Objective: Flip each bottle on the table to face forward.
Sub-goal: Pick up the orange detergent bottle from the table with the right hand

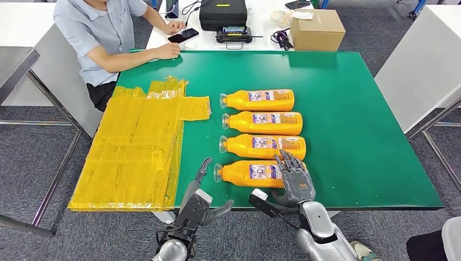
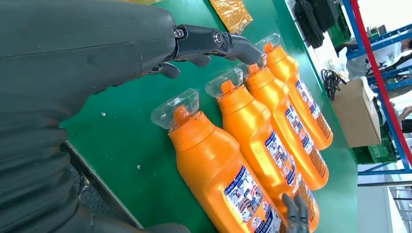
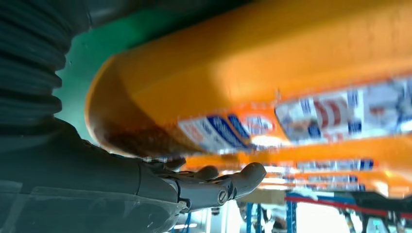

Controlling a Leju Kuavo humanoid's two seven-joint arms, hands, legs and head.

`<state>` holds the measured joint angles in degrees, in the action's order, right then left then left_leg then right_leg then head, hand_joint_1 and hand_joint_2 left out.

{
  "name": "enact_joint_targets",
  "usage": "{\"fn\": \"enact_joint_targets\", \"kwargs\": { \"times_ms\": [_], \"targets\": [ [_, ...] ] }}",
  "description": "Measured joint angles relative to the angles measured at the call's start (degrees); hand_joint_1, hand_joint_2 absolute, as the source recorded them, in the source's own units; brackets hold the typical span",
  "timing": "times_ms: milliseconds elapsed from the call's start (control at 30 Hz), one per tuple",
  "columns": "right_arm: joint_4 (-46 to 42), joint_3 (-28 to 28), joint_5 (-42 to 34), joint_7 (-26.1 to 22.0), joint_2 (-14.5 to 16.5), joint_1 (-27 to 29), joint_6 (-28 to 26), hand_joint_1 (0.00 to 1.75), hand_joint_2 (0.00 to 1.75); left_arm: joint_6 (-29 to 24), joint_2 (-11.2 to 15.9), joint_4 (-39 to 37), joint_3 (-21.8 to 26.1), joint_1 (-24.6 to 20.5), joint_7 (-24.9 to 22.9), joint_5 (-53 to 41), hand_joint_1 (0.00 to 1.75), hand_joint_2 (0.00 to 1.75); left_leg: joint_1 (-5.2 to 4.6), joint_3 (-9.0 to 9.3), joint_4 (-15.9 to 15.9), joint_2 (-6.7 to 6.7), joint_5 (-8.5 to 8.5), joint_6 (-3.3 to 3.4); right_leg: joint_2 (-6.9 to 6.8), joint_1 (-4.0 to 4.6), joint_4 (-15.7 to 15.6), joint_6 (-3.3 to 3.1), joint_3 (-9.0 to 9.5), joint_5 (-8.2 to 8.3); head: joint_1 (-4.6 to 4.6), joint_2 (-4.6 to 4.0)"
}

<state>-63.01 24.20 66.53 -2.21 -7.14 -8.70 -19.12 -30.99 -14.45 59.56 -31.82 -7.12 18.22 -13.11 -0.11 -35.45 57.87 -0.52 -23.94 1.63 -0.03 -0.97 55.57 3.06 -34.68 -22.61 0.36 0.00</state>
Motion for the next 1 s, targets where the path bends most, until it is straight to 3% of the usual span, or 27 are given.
{"fn": "enact_joint_targets", "kwargs": {
  "times_ms": [700, 1000],
  "targets": [
    [-1.3, 0.3, -4.2, -1.2, -1.9, -0.1, 3.8, 1.75, 1.75, 1.1, 0.0, 0.0, 0.0, 0.0, 0.3, 1.2, 0.00, 1.75, 0.00, 0.06, 0.0, -0.01, 0.00, 0.00, 0.00, 0.00, 0.0, 0.00, 0.07, 0.00, -0.01, 0.00],
    [-2.3, -1.1, -20.7, -10.8, -2.1, 0.2, 6.6, 1.74, 1.75, -0.6, -0.5, 0.8, 0.3, 0.0, 6.6, 8.7, 0.00, 1.75, 0.01, 0.18, 0.0, 0.05, -0.03, 0.00, 0.01, 0.01, 0.0, 0.00, 0.15, 0.00, 0.00, 0.00]
  ]
}}
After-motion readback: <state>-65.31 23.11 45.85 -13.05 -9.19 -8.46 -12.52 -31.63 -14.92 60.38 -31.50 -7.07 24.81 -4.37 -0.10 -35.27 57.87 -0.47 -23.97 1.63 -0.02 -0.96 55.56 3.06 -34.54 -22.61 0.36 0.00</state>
